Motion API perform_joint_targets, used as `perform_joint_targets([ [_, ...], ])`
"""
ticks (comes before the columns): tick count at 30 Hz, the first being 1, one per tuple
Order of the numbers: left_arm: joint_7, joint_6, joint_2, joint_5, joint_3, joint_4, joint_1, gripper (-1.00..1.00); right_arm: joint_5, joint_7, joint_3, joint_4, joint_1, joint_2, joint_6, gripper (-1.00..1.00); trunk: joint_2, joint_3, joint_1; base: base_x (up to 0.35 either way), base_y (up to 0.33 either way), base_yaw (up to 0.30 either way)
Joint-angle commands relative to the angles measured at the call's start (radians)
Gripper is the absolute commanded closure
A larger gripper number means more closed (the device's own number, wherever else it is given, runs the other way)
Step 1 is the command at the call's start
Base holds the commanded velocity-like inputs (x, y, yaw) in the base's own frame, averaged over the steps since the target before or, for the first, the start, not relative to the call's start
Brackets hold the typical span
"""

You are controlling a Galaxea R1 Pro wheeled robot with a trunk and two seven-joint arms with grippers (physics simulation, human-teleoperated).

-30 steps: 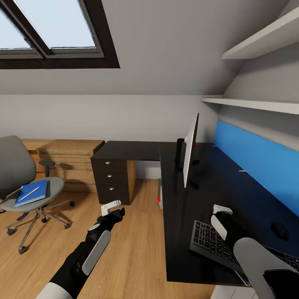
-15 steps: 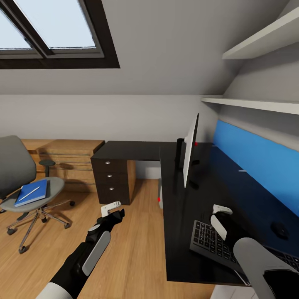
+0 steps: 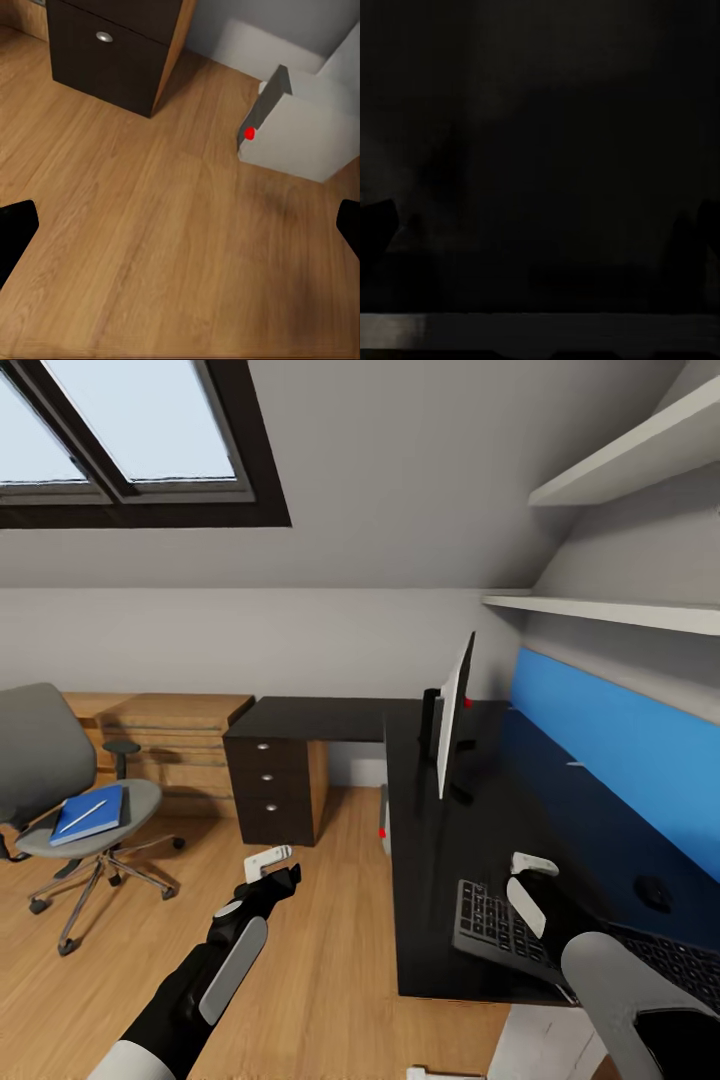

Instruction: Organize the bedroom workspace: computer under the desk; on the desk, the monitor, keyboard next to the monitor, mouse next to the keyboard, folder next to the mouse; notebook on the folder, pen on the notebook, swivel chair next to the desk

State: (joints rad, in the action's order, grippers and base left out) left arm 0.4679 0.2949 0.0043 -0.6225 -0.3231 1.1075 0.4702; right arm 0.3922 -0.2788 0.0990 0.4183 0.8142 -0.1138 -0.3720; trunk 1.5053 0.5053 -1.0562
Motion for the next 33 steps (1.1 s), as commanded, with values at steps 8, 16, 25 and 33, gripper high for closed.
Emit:
perform_joint_targets([
  [8, 0.008, 0.003, 0.0, -0.006, -0.002, 0.002, 0.001, -1.0, 0.01, -0.007, 0.008, 0.003, 0.0, 0.0, -0.004, -1.0, 0.001, 0.001, 0.0, -0.112, 0.0, 0.0],
  [16, 0.008, 0.003, 0.0, -0.006, -0.002, 0.002, 0.001, -1.0, 0.01, -0.005, 0.008, 0.003, 0.0, -0.001, -0.002, -1.0, 0.001, 0.001, 0.0, -0.108, 0.0, 0.0],
  [25, 0.008, 0.003, 0.0, -0.006, -0.002, 0.002, 0.001, -1.0, 0.01, -0.004, 0.008, 0.003, 0.0, -0.001, -0.002, -1.0, 0.001, 0.001, 0.0, -0.155, 0.0, 0.0],
  [33, 0.008, 0.003, 0.0, -0.006, -0.002, 0.002, 0.001, -1.0, 0.01, -0.004, 0.009, 0.003, 0.0, 0.001, -0.002, -1.0, 0.001, 0.001, 0.0, -0.004, 0.0, 0.0],
])
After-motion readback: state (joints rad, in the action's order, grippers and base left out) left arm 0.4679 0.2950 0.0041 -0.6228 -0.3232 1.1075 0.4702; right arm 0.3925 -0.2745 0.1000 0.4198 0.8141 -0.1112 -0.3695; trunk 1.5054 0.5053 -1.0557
